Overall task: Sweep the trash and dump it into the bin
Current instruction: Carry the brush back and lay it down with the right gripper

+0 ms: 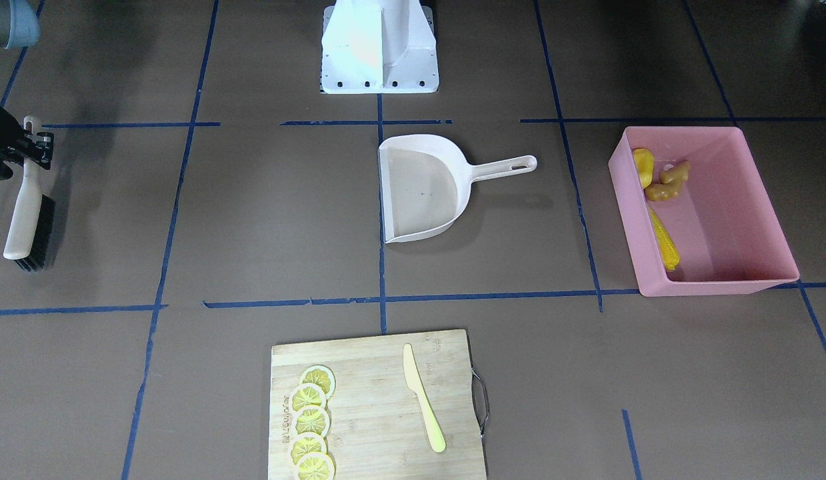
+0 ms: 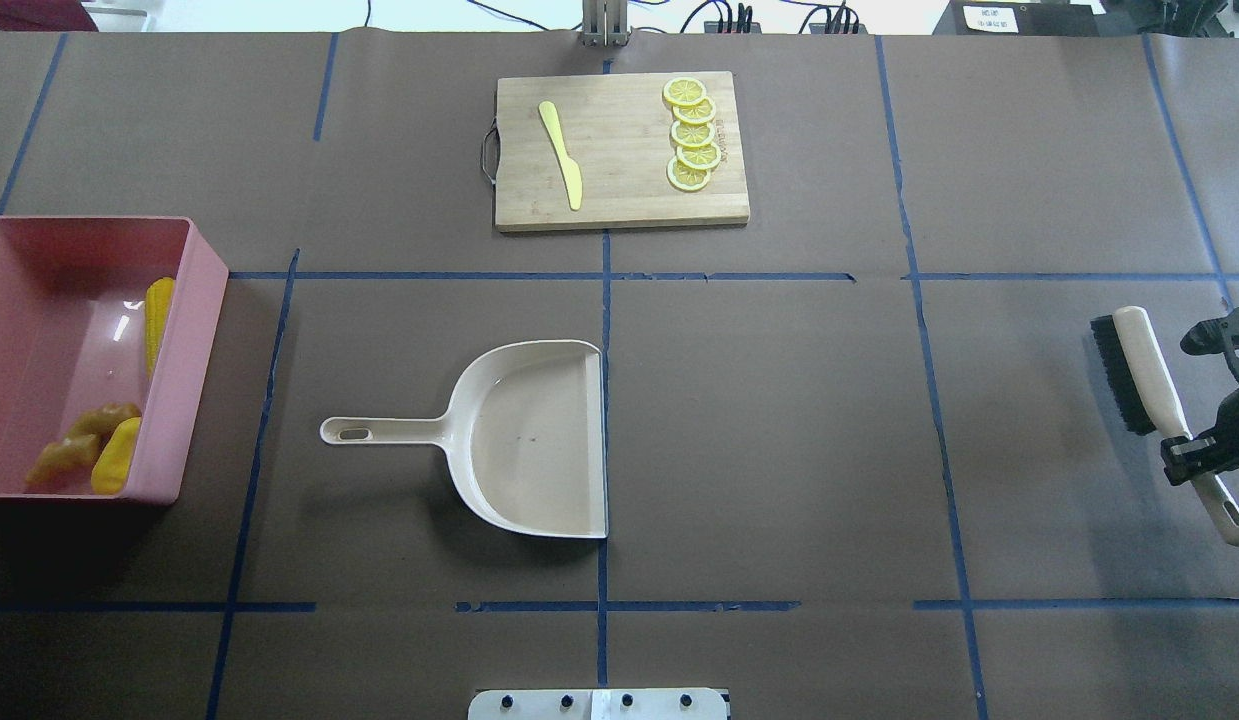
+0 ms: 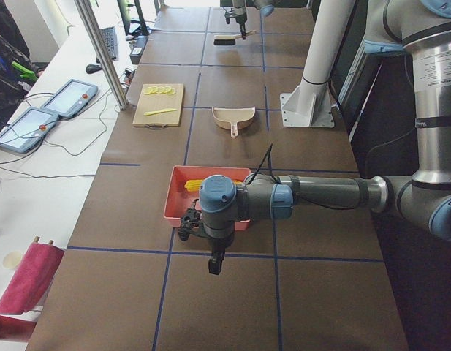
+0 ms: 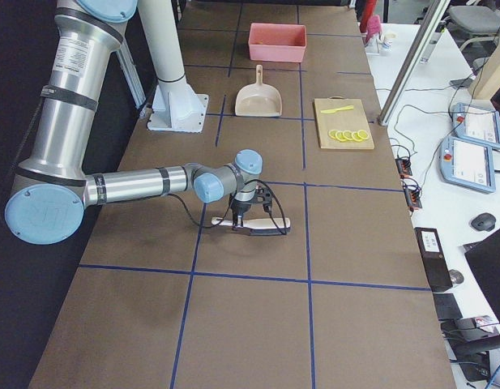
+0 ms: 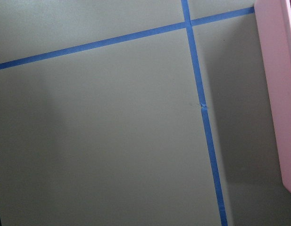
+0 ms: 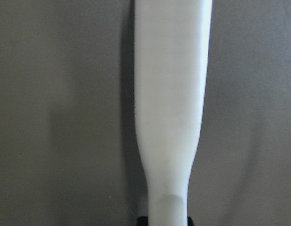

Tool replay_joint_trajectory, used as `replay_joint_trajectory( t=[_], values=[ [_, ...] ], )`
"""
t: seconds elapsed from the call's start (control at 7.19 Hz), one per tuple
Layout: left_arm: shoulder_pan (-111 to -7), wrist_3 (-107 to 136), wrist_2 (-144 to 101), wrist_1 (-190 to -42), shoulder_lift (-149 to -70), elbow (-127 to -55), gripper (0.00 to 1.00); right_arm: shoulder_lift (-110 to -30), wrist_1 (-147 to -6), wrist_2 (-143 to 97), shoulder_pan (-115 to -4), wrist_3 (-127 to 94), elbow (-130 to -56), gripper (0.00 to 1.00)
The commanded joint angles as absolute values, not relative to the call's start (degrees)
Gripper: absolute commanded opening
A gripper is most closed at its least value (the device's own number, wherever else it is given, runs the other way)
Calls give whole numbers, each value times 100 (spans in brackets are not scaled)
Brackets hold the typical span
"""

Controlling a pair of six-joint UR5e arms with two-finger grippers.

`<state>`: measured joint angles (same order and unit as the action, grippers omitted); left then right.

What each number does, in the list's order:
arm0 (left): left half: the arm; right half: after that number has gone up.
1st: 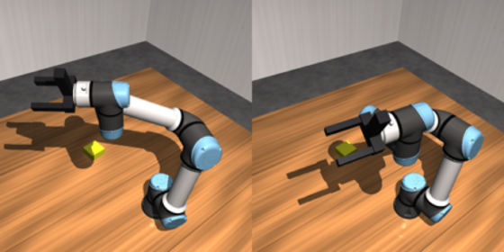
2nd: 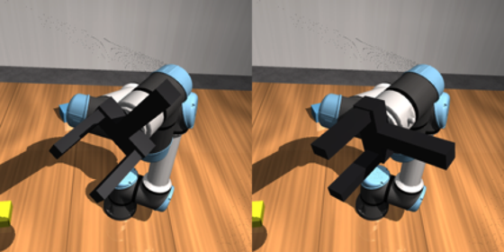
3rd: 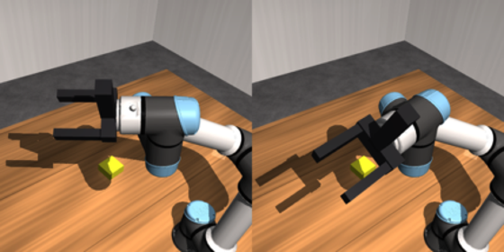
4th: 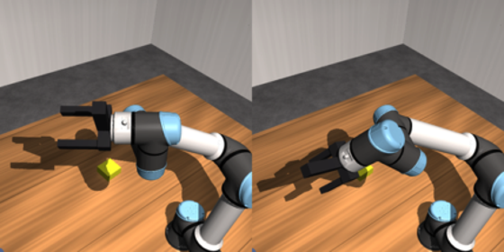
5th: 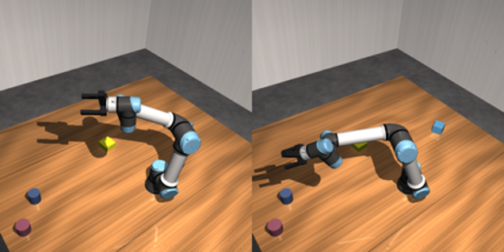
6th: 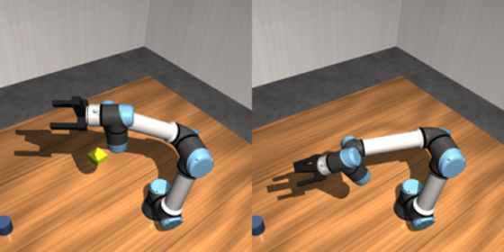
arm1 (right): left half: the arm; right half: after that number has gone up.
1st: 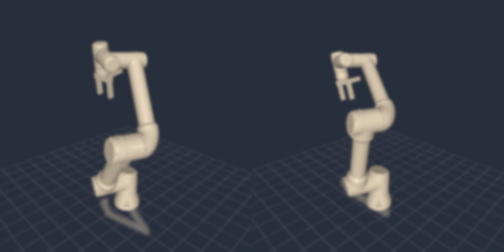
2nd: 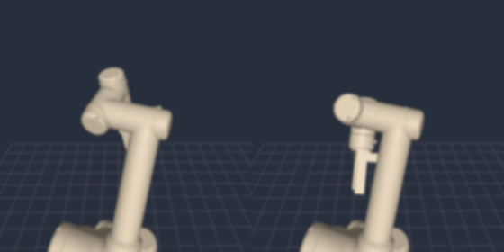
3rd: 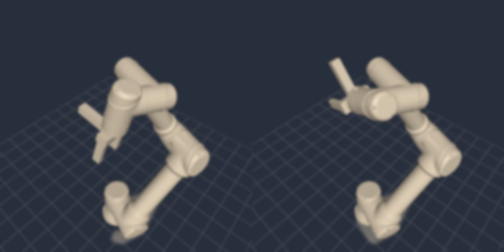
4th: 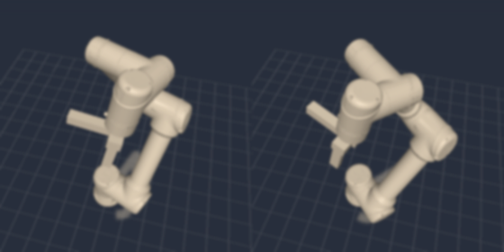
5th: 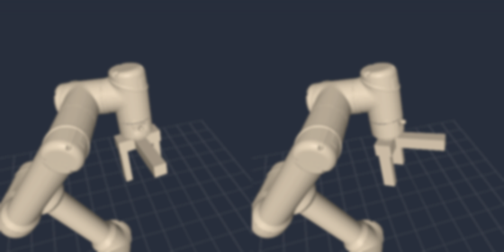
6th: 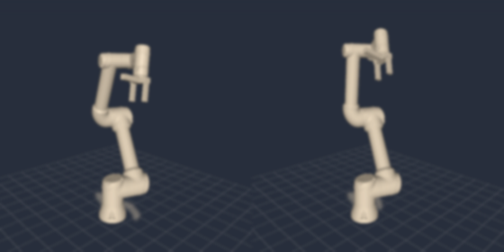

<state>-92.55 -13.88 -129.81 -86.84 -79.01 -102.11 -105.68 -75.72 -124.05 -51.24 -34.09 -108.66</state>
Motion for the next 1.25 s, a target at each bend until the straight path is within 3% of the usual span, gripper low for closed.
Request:
replay_joint_trajectory(
  t=[0.0,0.28,0.56,1.11],
  values=[
    [-9255,-1389,-12981,-8684,-7901,-10213,100,-10573,-7576,-12541,-5063,-3419,-10846,38],
    [-9255,-1389,-12981,-8684,-7910,-10213,100,-10565,-7576,-12533,-5063,-3515,-10846,99],
    [-9255,-1389,-12982,-8684,-7910,-10213,100,-10564,-7567,-12464,-5211,-3507,-11221,100],
    [-9255,-1389,-12999,-8684,-7910,-10222,100,-10512,-7978,-12551,-7202,-1624,-11180,100]
  ],
)
